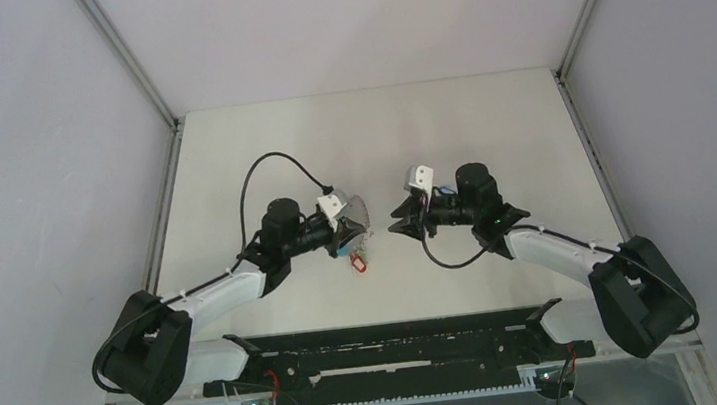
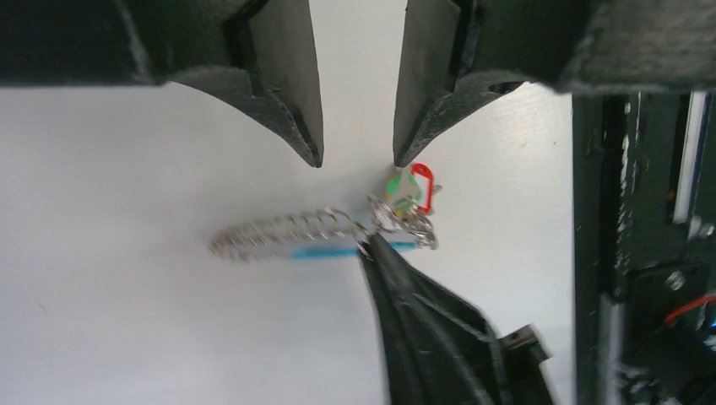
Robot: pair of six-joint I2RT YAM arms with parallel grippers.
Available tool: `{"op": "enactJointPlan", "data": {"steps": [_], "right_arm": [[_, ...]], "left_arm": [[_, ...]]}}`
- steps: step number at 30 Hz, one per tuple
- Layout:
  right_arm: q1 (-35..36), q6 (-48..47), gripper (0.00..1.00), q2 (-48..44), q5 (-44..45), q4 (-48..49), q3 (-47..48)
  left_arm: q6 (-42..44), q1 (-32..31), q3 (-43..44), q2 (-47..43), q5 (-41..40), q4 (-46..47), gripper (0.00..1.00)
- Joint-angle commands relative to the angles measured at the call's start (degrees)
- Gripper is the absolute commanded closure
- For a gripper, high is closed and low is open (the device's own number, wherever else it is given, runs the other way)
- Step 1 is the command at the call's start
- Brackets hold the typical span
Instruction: Put the keys on the keyring
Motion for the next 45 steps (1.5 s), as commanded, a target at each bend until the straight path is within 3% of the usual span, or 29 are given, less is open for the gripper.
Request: {"op": "enactJointPlan", "data": {"steps": [1,5,11,19,32,45], "right_arm": [[-2.6,11.2,0.63,-5.4,16.6,-9.4,0.6],[-7.4,21.3,0.58,-6.0,31.8,-15.7,3.2],[-14.4,24.2,0.53,1.1,32.7,-25.1,12.3],[-17.0,22.4,0.47,17.2,38.1,-35.2,26.3],[-16.5,24.7,0.41,31.4,39.1,-45.6,35.5],[-6.4,28.7,0.47,28.2,37.6,-54.2,33.0]], "left_arm": [[-1.8,0.2,0.1,-2.2,-6.6,-1.0,1.0],[-1.2,0.3,0.8,-2.6,-7.2,-2.5,1.0],[-0.6,0.3,0.9,-3.3,-8.1,-3.9,1.0],[-0.2,0.3,1.2,-3.3,-7.7,-4.4,1.0],[0.1,0.3,1.5,-3.3,-7.0,-5.0,1.0],[0.4,0.3,1.3,-4.7,-7.0,-5.4,1.0]]}}
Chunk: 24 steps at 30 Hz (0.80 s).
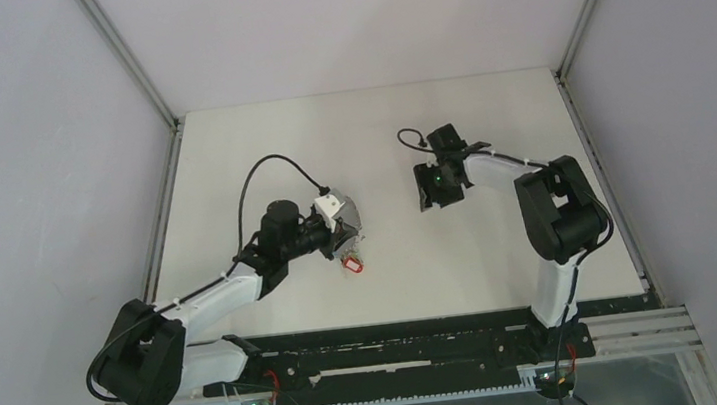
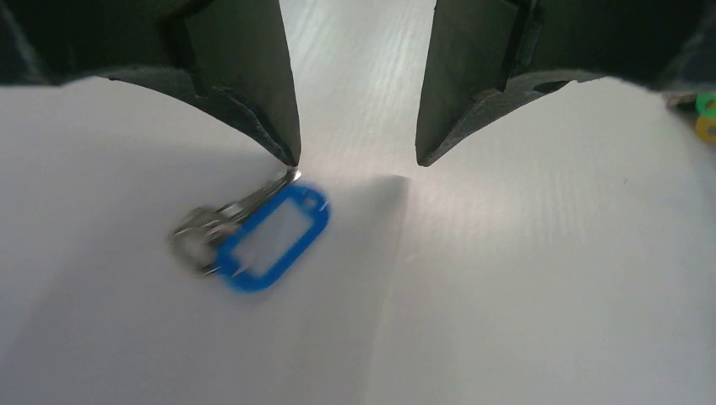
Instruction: Put the keys on the keyring
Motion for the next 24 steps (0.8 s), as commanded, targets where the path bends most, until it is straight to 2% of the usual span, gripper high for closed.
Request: {"op": "enactJointPlan", "data": {"steps": [1,4,8,14,17,20,24], "right_arm": [[5.3,2.7,0.48,-4.4,-1.0,-6.3,-1.2],[6.7,1.5,0.52,-7.4,0.8,-7.7,-1.1],[5.9,-1.8,0.58,-9.7,8.6,-9.4,1.0],[5.3,-10.3,0.64,-5.1,18.1,-12.0,7.0],[5.1,-13.6,0.67,-2.1,19.6,-12.8,9.2],[5.0,-17.6,0.74,-0.9,20.5,-10.7,9.8],[4.3,-22.0,0.81,1.7,17.4,-9.3,11.4]], "left_arm": [[0.8,0.3,1.3,-2.4,0.6,2.1,1.0],[0.7,0.3,1.2,-2.8,0.9,2.1,1.0],[0.6,0.3,1.2,-3.0,1.0,2.1,1.0],[0.6,0.3,1.2,-3.0,1.1,1.9,1.0],[0.8,0.3,1.4,-2.9,1.1,1.5,1.0],[0.8,0.3,1.6,-2.6,1.1,1.3,0.99],[0.9,0.3,1.9,-2.1,1.3,1.0,1.0]]}}
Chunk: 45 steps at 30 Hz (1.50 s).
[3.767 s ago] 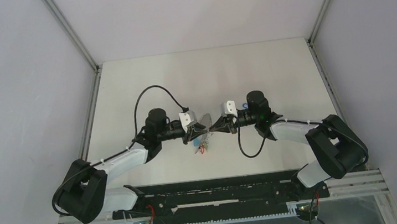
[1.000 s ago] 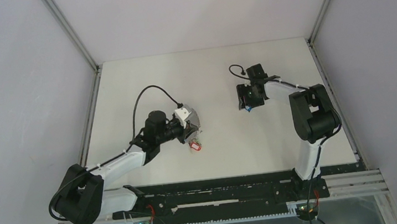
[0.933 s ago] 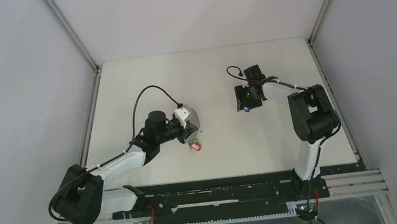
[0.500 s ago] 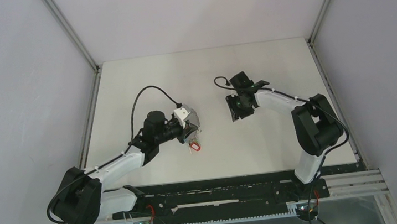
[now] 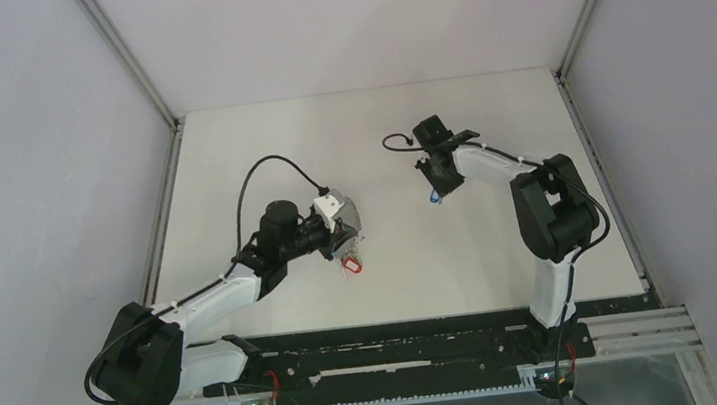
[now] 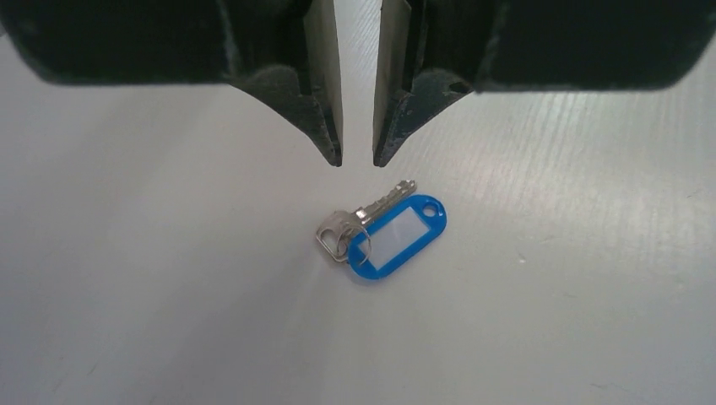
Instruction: Put the keys on the keyring
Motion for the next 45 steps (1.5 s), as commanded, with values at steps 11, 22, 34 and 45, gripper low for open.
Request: {"op": "enactJointPlan", "data": {"steps": [11,22,34,45], "right_arm": [[-2.1,-11.2,0.8,5.3,-5.0,4.4,4.7],[-3.0,-12.2,0.78,7.8,-7.0,4.3,6.9],[-4.4,-10.8,0.9,8.0,-8.5,2.2,7.2],[-4.5,-3.3,1.0,0.6,-14.6,-0.7,5.8]], "left_arm": [[1.1,0.3,2.1,-0.6,1.5,1.3,1.0],[1.2,0.3,2.2,-0.6,2.0,1.3,1.0],[1.2,0.3,2.2,-0.6,2.3,1.2,1.0],[1.2,0.2,2.2,-0.8,2.8,1.2,1.0]]}}
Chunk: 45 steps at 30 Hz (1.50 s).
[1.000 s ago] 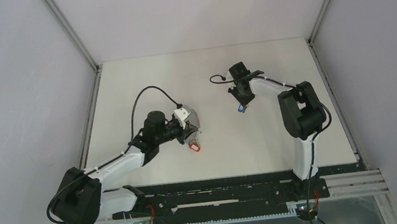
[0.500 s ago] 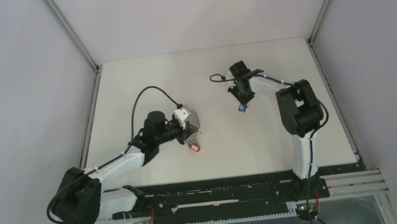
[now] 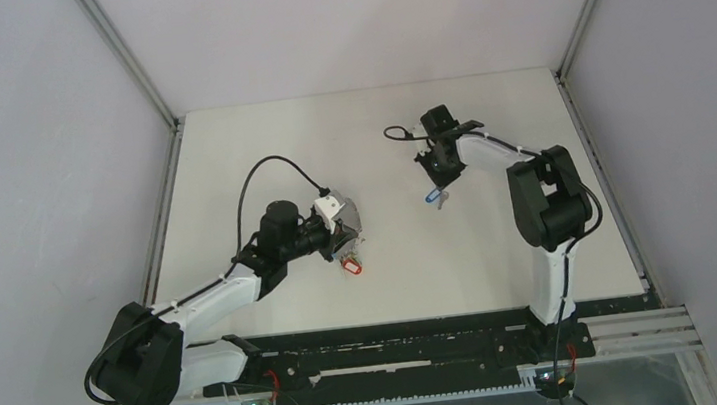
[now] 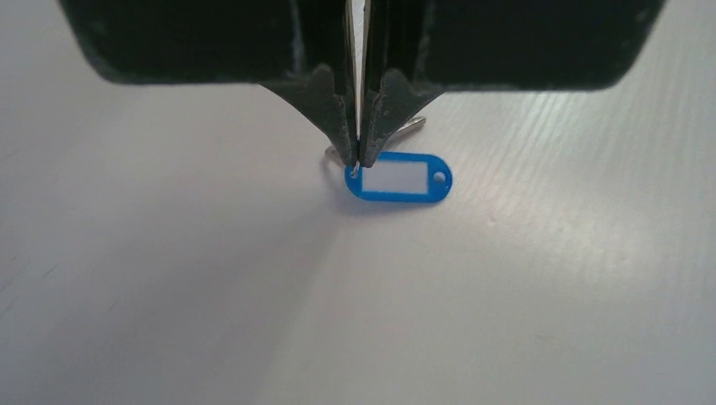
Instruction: Put the keys on the keyring
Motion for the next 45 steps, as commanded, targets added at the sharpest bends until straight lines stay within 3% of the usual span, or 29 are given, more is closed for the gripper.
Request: {"op": "enactJointPlan", "data": {"steps": [1,10,20,25,30,37,45], "right_arm": [[0.0,6.2,1.0,-7.2,-3.9,-1.9,-0.1],[0.2,21.1,1.0,-15.7,-7.4,-1.8,-7.4],[1.9,28.9,1.0,-18.5,-8.0,-2.3,-9.1],[3.5,27.4,1.0,-19.1,-9.3,1.8,-11.8],[5.6,22.5,1.0,-21.9,-14.9,12.1,-18.3],[5.5,17.1,1.0,-27.9,-27.8,42.3,-36.3],[6.4,17.0,1.0,-20.8,-35.8,67.1,-45.1]], "left_arm": [[1.1,0.3,2.1,-0.9,2.0,2.0,1.0],[0.9,0.3,2.1,-1.3,2.3,2.1,1.0],[0.5,0.2,2.1,-1.4,2.7,2.2,1.0],[0.5,0.2,2.2,-1.3,2.8,2.4,1.0],[0.5,0.2,2.1,-1.5,2.6,2.4,1.0],[0.3,0.2,2.0,-1.0,2.8,3.1,1.0],[-0.2,0.2,1.9,-0.8,3.1,3.6,1.0]]}}
